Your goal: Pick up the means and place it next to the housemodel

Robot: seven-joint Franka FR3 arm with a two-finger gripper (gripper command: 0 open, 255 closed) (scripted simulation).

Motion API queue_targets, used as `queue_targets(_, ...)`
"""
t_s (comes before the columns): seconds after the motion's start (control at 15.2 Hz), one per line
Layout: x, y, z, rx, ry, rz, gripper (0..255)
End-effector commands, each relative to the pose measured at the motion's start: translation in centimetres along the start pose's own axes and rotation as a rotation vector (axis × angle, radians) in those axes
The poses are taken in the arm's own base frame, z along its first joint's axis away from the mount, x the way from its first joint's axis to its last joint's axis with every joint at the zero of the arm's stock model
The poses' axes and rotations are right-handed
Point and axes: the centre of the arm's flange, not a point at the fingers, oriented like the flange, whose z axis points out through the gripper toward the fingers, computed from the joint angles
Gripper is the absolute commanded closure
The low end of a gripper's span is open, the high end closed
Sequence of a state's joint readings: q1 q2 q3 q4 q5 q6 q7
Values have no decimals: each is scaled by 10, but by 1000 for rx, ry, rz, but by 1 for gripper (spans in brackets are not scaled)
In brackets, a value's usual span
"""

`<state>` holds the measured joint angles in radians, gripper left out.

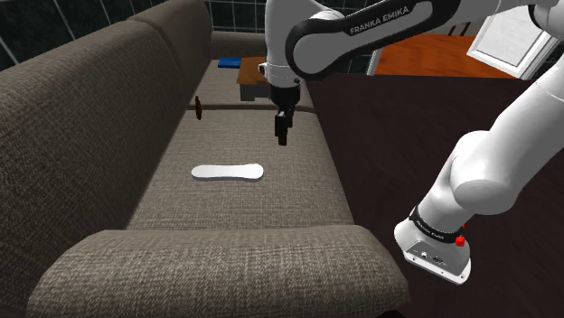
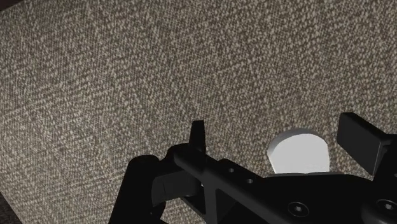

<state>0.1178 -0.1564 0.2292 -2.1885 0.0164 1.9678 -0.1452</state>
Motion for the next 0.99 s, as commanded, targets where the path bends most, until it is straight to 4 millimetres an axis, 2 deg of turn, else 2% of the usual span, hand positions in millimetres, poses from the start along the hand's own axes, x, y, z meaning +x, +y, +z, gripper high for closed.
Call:
queue_targets(0.0, 21, -9, 9, -2, 11, -34, 0)
queue_targets(0.79, 144, -81, 62, -17, 70, -229, 0)
queue_targets(0.92, 151, -86, 70, -18, 73, -241, 0)
